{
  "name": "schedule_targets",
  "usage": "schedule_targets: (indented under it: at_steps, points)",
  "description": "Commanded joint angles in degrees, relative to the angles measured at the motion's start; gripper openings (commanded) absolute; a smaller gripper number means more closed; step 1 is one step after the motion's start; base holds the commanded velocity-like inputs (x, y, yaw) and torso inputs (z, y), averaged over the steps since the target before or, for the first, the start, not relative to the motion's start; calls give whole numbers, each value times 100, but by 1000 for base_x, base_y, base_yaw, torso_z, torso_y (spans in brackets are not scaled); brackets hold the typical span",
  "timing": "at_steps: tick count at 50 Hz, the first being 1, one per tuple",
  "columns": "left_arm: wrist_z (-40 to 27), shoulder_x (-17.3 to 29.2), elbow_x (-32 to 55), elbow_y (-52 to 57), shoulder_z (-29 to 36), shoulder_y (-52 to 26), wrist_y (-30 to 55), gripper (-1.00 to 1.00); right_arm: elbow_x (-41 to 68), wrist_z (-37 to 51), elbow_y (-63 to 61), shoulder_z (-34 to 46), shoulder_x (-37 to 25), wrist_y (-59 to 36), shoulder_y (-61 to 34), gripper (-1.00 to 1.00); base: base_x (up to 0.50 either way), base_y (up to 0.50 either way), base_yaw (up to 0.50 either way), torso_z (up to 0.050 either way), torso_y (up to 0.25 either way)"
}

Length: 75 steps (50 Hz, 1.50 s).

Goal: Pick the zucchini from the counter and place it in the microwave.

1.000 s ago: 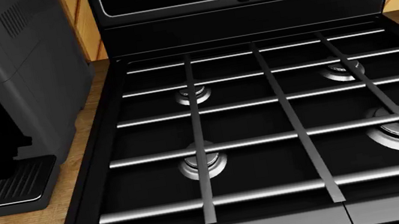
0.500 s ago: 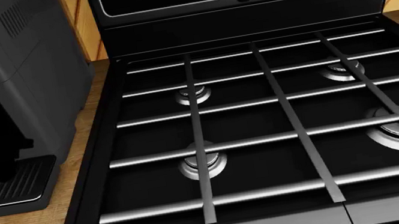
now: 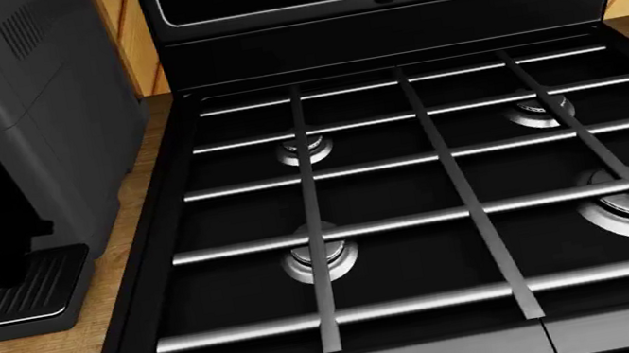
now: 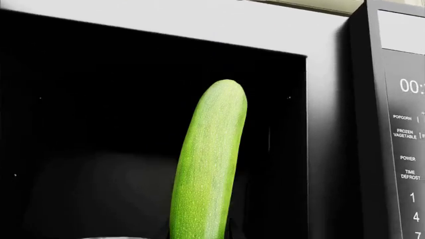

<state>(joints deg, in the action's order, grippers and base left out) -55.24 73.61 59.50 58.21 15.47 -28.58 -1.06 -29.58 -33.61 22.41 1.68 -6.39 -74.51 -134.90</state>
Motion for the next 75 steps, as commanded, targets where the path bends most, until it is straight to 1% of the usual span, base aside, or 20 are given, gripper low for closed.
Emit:
schedule_targets:
  at_steps: [1,10,16,27,33,48,70,75]
  points:
    - [19,-31,9,-9,47,-76,28,100,409,519,312,6,-41,168,-10,-100,0,0,0,0,0]
    - [1,13,-47,-5,37,34,-67,100,364,509,217,8,36,197,-10,-100,0,0,0,0,0]
    - [22,-40,-48,-7,87,-33,-17,100,540,712,343,-4,36,282,-10,-100,0,0,0,0,0]
    - [-1,58,-61,-34,46,65,-123,100,1083,1245,531,-36,-96,272,-10,-100,0,0,0,0,0]
    - [12,75,-108,-61,51,144,-183,100,1077,1332,651,-23,-145,186,-10,-100,0,0,0,0,0]
    - [10,-44,-57,-23,169,-84,11,100,681,1017,820,14,-64,236,-10,-100,0,0,0,0,0]
    - [63,-104,-270,-117,261,140,-142,100,594,729,550,13,70,181,-10,-100,0,0,0,0,0]
    - [64,-105,-301,-135,276,181,-168,100,468,562,534,17,97,222,-10,-100,452,0,0,0,0]
